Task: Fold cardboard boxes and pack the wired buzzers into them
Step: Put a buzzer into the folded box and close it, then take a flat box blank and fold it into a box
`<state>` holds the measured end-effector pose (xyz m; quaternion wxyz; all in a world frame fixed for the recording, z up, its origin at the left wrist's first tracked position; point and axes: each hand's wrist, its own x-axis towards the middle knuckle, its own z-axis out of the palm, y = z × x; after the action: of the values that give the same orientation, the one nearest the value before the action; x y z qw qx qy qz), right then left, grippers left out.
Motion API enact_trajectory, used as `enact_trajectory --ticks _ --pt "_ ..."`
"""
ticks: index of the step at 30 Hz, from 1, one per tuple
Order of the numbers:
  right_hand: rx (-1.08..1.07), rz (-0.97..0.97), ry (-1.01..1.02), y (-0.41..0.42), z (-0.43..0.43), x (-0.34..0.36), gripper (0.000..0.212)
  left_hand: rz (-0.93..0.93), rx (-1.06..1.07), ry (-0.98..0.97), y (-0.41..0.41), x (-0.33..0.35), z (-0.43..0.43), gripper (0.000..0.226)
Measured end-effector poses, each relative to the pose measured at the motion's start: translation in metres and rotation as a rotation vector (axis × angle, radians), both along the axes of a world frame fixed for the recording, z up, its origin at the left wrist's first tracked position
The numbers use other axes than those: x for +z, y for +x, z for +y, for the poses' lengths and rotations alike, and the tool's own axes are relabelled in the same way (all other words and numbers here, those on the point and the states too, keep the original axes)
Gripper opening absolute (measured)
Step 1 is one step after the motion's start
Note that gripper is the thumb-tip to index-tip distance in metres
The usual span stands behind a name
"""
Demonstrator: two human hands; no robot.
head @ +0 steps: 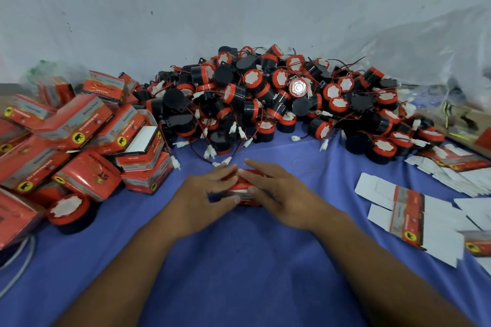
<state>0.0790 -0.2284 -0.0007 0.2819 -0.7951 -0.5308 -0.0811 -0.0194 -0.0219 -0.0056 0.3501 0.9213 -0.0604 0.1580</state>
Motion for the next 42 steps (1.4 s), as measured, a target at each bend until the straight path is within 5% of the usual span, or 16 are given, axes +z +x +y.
enact_trajectory --ticks 8,13,15,18,24,30,34,36,38,42 --pt "0.026 0.017 -0.178 -0.001 -0.001 -0.007 0.071 -0.046 0.098 -0.14 0.002 -0.008 -0.004 0.041" --pt "-0.07 0.37 0.173 -0.004 0.003 -0.008 0.038 0.049 -0.006 -0.14 0.002 -0.008 -0.006 0.071" --pt "-0.102 0.572 0.262 -0.004 0.002 -0.006 0.024 0.065 0.036 -0.131 0.004 -0.009 -0.008 0.065" --pt "-0.127 0.602 0.342 -0.002 0.001 -0.005 0.027 0.029 0.088 -0.118 0.002 -0.008 -0.012 0.049" --pt "-0.204 0.638 0.32 0.004 0.002 -0.008 0.031 -0.23 0.478 -0.432 0.004 0.016 0.0 0.041" --pt "-0.211 0.474 0.161 0.008 0.002 -0.008 0.015 -0.506 0.857 -0.389 0.017 0.087 0.063 0.035" --pt "-0.335 0.301 0.05 0.02 -0.013 0.005 0.027 -0.535 0.769 -0.664 0.034 0.116 0.076 0.043" --pt "-0.555 0.268 0.012 0.033 -0.03 0.017 0.04 -0.523 0.711 -0.67 0.035 0.111 0.063 0.057" --pt "-0.832 0.22 -0.197 0.048 -0.059 0.026 0.061 -0.465 0.609 -0.632 0.029 0.091 0.044 0.047" --pt "-1.092 0.531 -0.526 0.068 -0.13 0.029 0.103 -0.184 0.451 -0.528 0.019 0.032 0.012 0.019"
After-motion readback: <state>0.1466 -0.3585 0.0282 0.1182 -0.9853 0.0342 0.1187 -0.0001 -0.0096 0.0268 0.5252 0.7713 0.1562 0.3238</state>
